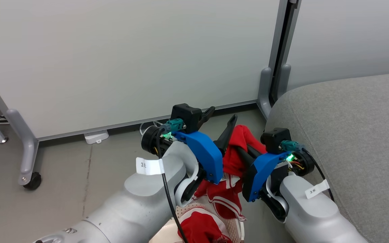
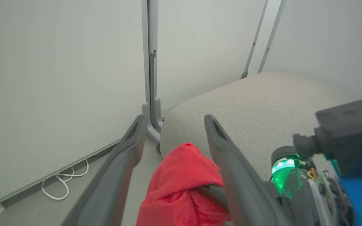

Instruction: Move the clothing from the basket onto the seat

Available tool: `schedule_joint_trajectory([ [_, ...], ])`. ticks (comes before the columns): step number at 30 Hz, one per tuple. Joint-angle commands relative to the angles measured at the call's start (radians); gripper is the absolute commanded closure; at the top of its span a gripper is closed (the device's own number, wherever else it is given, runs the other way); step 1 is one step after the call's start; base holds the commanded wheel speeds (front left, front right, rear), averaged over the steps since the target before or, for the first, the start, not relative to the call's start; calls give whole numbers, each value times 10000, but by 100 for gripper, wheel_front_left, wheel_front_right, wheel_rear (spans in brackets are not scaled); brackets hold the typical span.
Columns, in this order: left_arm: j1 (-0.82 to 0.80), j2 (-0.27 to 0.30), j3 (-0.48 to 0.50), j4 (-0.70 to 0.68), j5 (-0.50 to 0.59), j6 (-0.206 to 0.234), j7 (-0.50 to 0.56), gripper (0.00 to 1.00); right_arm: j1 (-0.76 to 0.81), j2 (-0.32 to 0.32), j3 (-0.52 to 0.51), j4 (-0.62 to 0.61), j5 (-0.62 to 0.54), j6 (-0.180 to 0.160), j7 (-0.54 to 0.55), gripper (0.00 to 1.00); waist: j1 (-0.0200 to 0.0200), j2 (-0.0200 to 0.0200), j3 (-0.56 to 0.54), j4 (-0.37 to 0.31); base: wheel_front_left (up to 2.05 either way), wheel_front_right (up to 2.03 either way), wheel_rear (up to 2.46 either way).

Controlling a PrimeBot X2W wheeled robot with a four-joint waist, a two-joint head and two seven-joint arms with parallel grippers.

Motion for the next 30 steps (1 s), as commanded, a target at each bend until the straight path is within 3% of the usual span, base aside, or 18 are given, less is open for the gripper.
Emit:
schedule_joint_trajectory([
  [1,-131,0,-28,34,80,-25,-81,0,-221,-33,11,37,73,5,-76,100,-1,0,1,9,0,0,0],
  [6,210,2,145,159,486,-96,-239,0,-260,-33,-3,115,111,5,-163,100,-1,0,5,58,0,0,0],
  [20,3662,956,4135,-2379,4742,-589,-252,0,-295,-31,-774,294,-333,5,-503,100,-1,0,229,520,0,0,0],
  [30,6053,1328,6298,-3628,6653,-960,-255,0,-48,-30,-1029,15,-535,5,-520,100,-1,0,286,477,0,0,0],
])
